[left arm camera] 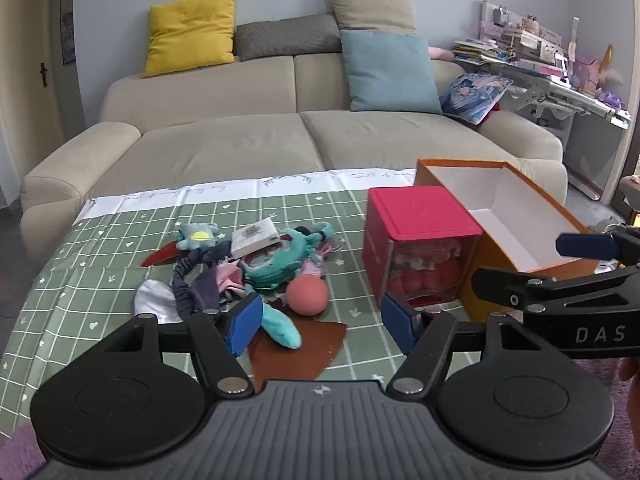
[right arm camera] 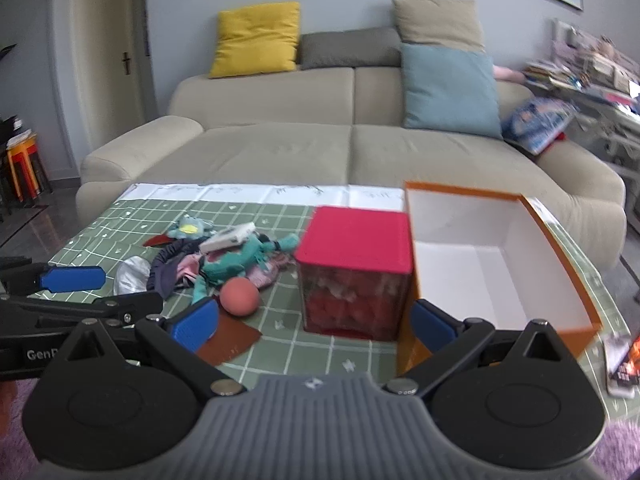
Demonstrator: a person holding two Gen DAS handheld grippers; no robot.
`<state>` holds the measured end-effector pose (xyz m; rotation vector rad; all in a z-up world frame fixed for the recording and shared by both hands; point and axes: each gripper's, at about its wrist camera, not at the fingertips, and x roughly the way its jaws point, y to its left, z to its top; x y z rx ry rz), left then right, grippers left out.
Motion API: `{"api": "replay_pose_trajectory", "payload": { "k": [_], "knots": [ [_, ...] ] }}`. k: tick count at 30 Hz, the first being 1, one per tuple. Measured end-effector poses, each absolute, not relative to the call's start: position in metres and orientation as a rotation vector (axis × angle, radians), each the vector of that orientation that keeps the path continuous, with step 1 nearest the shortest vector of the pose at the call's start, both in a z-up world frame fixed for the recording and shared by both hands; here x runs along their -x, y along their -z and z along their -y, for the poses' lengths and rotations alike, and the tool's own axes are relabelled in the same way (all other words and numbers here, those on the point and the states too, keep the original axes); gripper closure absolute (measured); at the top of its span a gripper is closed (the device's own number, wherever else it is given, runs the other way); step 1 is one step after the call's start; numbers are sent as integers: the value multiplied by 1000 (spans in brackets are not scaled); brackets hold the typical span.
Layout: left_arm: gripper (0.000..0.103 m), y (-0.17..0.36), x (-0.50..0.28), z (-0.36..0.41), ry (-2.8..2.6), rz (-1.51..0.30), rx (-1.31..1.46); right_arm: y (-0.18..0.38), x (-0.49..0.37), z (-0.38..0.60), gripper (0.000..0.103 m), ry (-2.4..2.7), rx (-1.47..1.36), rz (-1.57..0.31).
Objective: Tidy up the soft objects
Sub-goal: 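Grasp the pink ball with the right tool while the left tool grasps the navy cloth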
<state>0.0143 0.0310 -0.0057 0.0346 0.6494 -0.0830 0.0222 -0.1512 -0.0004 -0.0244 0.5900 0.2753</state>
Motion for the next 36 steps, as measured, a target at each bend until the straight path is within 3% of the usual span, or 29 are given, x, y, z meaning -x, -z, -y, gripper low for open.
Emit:
{"api": "replay_pose_trajectory", "payload": {
  "k": [4, 8, 15, 19, 29, 31, 33, 34, 36],
  "knots": [
    [24, 12, -29, -47, 106, -685, -2, 8, -37, 139, 4, -362, 14, -549],
    [32, 26, -49, -70, 127, -730, 71, 21, -63, 113, 20, -426, 102, -592],
    [45, 48, -86, -103, 83, -765, 54, 46, -107, 67, 36, -532, 177, -649],
    [45, 61, -111, -126, 42, -803, 59, 66, -136, 43, 46, -535, 216, -701],
    [44, 122, -158, -154, -25, -926, 43, 114, -183, 13, 50, -533, 264, -792],
    [53, 127, -162, -154, -17, -939, 48, 122, -188, 14, 53, -531, 252, -819],
    [71, 131, -166, -152, -16, -949, 31, 126, -192, 14, 53, -541, 237, -830],
    [74, 133, -166, -152, -19, -957, 28, 127, -192, 14, 54, -548, 233, -830],
    [93, 135, -167, -154, -27, -969, 38, 129, -193, 12, 57, -559, 233, -832]
  ]
}}
